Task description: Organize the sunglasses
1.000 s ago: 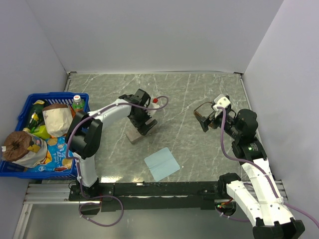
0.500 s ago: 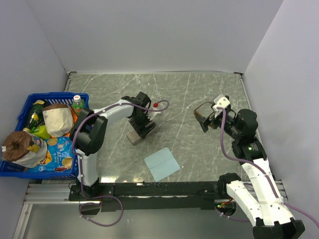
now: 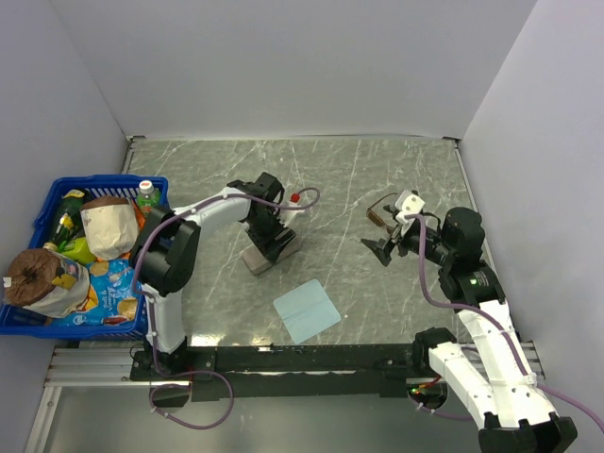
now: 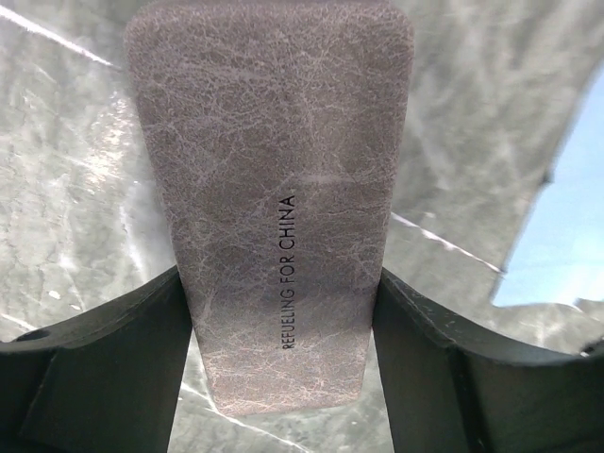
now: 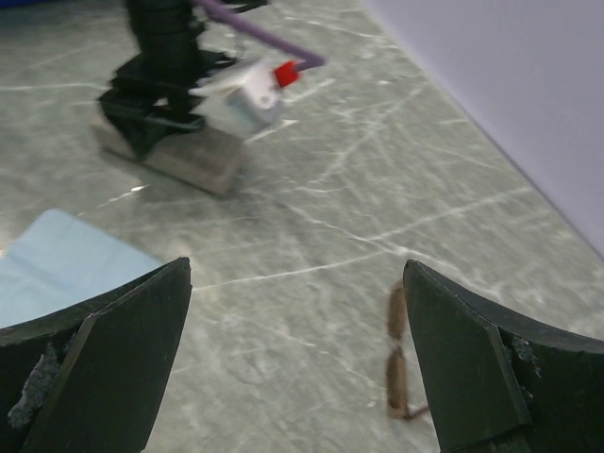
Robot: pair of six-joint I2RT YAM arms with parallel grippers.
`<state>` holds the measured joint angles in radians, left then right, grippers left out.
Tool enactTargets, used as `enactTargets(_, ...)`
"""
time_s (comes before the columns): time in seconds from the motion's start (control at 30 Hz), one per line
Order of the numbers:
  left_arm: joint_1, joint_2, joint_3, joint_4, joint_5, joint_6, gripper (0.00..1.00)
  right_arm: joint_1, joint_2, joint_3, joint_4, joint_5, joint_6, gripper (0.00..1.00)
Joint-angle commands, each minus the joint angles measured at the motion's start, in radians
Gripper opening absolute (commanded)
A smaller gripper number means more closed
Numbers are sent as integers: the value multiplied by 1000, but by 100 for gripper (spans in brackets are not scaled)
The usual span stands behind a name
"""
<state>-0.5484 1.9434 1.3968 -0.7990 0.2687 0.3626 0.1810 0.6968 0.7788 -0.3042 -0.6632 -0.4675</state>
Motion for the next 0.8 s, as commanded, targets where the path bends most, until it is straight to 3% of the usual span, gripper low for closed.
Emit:
enactTargets(0.0, -1, -132, 76, -40, 145, 29, 51, 5, 0, 33, -64, -237, -36, 100)
enactTargets(0.43, -28, -297, 192, -173, 466, 128, 53, 6, 130, 112, -110, -461, -97, 100)
enactTargets(0.77, -97, -354, 272, -233, 561, 142, 53, 32, 332, 229, -203, -635, -138, 100)
